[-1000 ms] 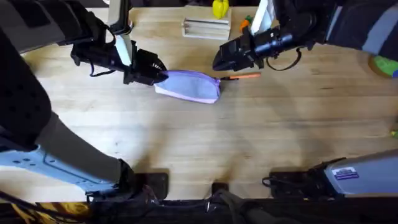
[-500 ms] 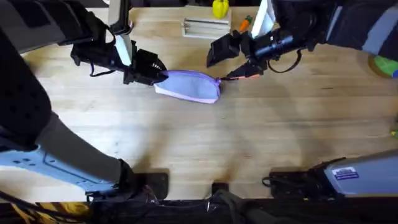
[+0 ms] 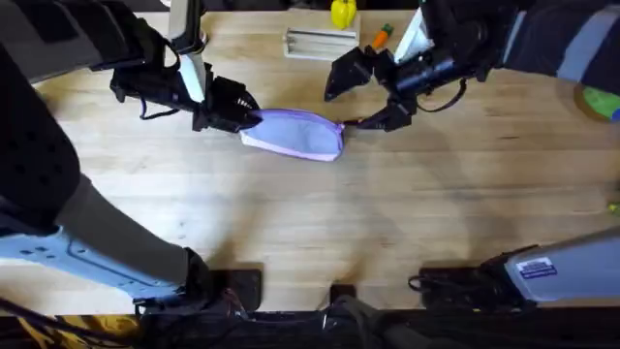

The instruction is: Unzip the bag, pick up the pens from the table one at a time and place them inside, then zip the bag closed.

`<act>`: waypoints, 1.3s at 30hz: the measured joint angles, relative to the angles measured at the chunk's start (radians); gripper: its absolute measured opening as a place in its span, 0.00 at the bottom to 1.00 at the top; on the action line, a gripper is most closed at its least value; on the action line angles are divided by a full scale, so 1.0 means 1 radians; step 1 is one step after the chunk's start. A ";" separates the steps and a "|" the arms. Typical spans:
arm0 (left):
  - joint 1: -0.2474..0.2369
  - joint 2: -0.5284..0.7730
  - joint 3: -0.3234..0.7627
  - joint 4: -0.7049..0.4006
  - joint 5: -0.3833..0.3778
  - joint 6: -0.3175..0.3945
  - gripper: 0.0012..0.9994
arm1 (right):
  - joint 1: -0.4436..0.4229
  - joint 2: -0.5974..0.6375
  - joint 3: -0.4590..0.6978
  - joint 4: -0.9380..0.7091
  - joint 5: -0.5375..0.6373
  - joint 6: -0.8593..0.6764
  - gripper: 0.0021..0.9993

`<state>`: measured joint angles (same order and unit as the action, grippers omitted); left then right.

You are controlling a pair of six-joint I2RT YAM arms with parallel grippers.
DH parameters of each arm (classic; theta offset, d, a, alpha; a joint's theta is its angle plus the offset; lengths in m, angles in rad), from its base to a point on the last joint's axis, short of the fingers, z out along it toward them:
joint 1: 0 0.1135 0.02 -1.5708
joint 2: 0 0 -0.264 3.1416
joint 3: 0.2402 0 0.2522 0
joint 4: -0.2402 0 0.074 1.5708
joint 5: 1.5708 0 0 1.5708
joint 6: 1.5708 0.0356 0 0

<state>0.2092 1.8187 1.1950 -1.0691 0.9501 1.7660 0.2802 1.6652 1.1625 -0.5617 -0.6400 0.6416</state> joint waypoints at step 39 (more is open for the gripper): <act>0.000 0.000 0.000 0.011 0.001 0.000 0.04 | 0.007 0.092 0.000 0.001 0.017 0.159 0.03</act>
<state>0.2090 1.8187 1.1950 -1.0580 0.9512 1.7660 0.2875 1.7573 1.1625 -0.5608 -0.6225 0.8007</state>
